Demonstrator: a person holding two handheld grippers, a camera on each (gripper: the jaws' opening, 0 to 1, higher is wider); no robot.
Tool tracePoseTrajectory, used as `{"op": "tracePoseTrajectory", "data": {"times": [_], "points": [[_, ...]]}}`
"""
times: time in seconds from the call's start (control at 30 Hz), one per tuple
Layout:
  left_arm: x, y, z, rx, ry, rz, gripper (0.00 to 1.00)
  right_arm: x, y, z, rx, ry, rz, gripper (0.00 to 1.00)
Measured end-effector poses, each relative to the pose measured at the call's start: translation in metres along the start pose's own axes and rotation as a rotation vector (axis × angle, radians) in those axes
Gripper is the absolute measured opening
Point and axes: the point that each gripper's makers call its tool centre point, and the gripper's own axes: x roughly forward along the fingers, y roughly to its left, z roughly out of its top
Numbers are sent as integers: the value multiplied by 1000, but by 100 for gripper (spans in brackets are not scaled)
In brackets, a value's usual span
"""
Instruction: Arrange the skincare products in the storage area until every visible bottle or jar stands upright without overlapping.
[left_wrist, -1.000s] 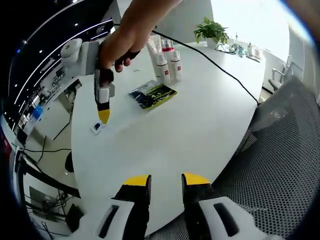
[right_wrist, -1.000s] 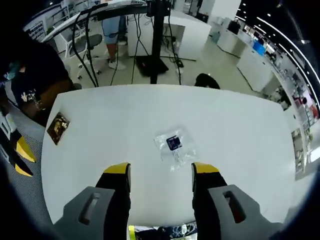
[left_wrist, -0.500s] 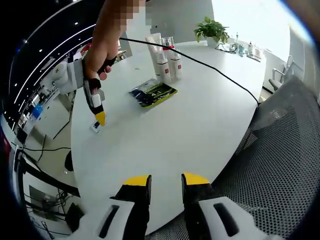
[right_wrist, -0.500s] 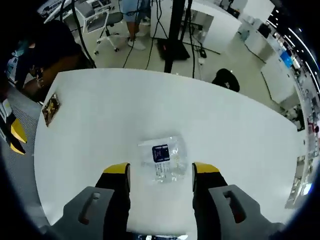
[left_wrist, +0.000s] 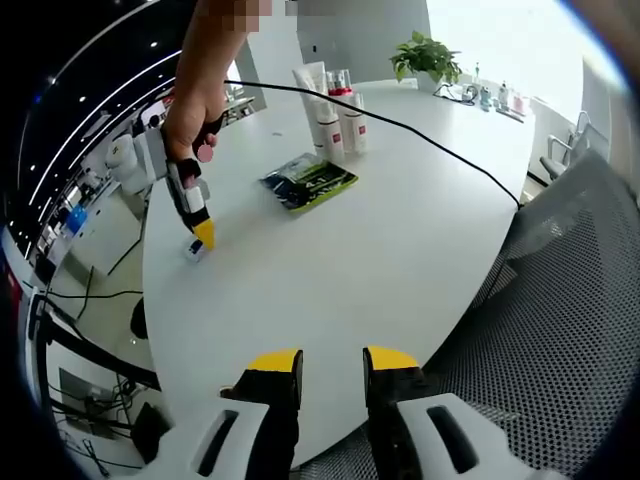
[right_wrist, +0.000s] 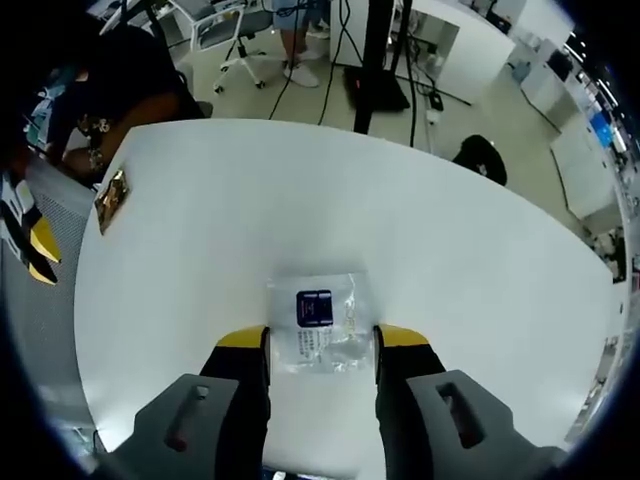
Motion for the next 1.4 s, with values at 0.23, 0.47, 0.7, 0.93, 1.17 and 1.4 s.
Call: {"op": "tracePoseTrajectory", "data": {"times": [0.23, 0.47, 0.7, 0.93, 1.17, 1.4], "points": [[0, 0, -1, 0, 6, 0, 25, 4, -4, -1, -4, 8, 2, 37], [0, 0, -2, -2, 9, 1, 25, 3, -2, -1, -15, 18, 5, 36], [0, 1, -3, -3, 12, 3, 25, 3, 2, -6, -77, 64, 27, 9], [-1, 2, -5, -7, 22, 6, 24, 4, 5, -2, -73, 58, 23, 4], [-1, 4, -3, -20, 12, 12, 24, -6, 13, 6, -57, 41, 0, 1], [-1, 3, -1, -20, 1, 10, 24, -52, 63, 37, -85, -129, -24, 1]]}}
